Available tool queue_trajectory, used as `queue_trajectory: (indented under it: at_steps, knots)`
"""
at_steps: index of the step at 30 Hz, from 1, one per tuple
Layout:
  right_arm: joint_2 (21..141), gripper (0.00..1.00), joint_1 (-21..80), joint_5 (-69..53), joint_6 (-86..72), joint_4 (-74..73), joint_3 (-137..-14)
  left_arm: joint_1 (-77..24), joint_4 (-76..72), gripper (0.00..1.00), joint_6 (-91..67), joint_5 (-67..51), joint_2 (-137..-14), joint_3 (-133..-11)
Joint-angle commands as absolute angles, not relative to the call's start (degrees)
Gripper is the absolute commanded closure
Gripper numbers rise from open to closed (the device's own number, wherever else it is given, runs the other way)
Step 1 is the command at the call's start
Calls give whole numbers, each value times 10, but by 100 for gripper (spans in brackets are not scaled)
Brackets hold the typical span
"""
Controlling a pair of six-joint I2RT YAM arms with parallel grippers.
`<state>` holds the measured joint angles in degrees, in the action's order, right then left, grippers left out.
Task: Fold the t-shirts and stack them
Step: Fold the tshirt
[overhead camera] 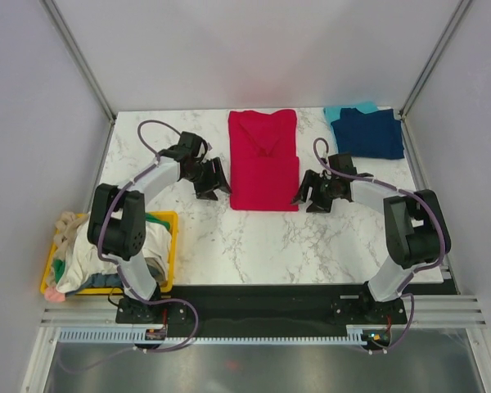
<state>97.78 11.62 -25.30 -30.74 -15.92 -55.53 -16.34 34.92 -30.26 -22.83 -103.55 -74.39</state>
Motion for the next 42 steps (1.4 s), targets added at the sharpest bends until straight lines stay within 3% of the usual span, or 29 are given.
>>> queue_trajectory:
  at_steps: [1,4,17,21,24,29,32,36,42]
  knots:
    - [948,27,116,-303,-336,-61,-509,-164,233,39,-351,-242,-998,-670]
    - [961,28,117,-304,-335,-47,-492,-170,182,46,-364,-250,-1000,-625]
    - [1001,35,117,-309,-331,-18,-476,-189,62,56,-389,-258,-1044,-570]
    - [1007,39,118,-310,-330,-16,-475,-191,44,69,-390,-255,-1054,-563]
    - [1012,47,118,-310,-328,-15,-474,-192,27,76,-394,-261,-1058,-559]
    - [1013,70,118,-308,-324,-15,-471,-196,17,85,-395,-258,-1049,-556]
    - [1015,81,118,-307,-325,-14,-470,-196,17,96,-394,-256,-1041,-557]
    - [1013,99,118,-301,-325,-13,-470,-196,22,98,-389,-267,-1028,-562]
    - [981,100,112,-284,-317,-37,-472,-200,143,98,-326,-171,-961,-584]
